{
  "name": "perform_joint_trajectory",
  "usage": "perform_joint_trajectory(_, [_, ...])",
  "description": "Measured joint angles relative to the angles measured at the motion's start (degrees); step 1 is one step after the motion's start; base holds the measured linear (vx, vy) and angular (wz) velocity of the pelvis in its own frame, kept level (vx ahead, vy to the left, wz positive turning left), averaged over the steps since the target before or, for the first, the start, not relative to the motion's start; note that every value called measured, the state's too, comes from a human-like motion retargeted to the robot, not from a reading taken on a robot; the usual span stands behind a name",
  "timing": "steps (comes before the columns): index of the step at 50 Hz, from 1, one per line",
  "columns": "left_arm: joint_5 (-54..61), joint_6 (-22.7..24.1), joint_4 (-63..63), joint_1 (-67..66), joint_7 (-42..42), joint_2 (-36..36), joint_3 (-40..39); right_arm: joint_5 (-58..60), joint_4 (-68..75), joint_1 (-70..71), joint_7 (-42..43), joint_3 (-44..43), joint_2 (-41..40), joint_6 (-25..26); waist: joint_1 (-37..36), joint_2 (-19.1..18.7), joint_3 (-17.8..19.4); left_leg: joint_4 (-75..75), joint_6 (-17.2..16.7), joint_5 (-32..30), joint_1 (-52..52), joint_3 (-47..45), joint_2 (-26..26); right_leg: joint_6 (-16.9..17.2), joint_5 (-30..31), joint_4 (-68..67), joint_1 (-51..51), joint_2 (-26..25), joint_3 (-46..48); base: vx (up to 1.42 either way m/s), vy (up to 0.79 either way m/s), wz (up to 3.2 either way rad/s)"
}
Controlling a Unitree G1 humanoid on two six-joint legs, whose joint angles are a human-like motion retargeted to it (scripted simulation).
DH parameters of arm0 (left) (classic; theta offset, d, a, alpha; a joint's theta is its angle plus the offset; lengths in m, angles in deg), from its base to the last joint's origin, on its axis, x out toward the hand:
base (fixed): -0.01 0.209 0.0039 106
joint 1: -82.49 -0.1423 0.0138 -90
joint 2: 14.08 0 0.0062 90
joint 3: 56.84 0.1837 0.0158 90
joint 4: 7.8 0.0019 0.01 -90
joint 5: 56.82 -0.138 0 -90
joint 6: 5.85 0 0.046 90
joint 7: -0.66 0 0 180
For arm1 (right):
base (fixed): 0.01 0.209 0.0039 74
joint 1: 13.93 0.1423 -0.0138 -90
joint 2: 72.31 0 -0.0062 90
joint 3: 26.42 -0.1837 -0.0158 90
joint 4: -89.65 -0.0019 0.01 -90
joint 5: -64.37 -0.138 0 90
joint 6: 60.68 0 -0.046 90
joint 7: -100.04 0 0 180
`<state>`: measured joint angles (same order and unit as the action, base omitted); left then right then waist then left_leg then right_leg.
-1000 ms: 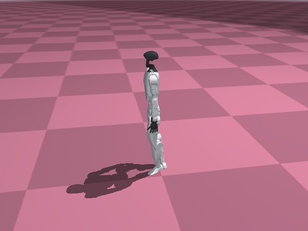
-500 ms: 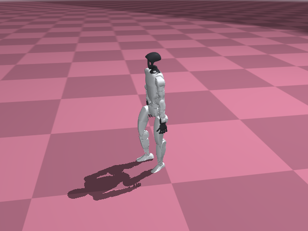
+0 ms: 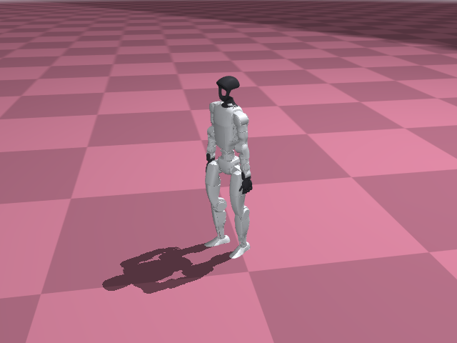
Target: In place motions
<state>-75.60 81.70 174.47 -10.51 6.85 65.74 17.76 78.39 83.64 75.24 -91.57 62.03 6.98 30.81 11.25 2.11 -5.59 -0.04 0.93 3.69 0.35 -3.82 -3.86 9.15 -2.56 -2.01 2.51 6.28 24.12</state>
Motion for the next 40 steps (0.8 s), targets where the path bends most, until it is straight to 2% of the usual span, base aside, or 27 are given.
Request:
perform_joint_trajectory(20, [1.2, 0.6, -2.9, 1.7, 1.2, 0.0, -0.2, 2.2, 8.2, -2.1, 2.0, -1.0, 1.4, 1.4, 1.0, -1.2, -2.0, -0.9, -1.5, -0.1, -0.6, 0.3, 1.8, -1.8, -0.1, -0.2, 1.0, -1.8, 0.2, -0.04, 0.02, 0.00])
perform_joint_trajectory(32, [1.6, 1.0, -2.1, 1.1, 0.3, 0.4, -0.6, 1.8, 7.1, -2.1, 1.6, -1.2, 1.3, 1.5, 1.8, -1.6, -2.2, 0.2, -2.5, 0.4, -1.2, -0.8, 3.3, -3.2, 0.7, 0.2, 1.7, -3.4, -0.9, -0.07, 0.05, -0.08])
perform_joint_trajectory(40, [2.0, 1.3, -3.1, 1.6, 0.4, 1.1, -0.7, 1.9, 4.2, -1.6, 0.5, -0.6, 0.7, 1.0, 2.5, 0.1, -1.2, 7.9, -3.2, 2.1, -5.1, 0.1, 3.0, -3.0, 1.2, 0.2, 1.5, -1.9, -0.6, -0.08, 0.06, 0.12])
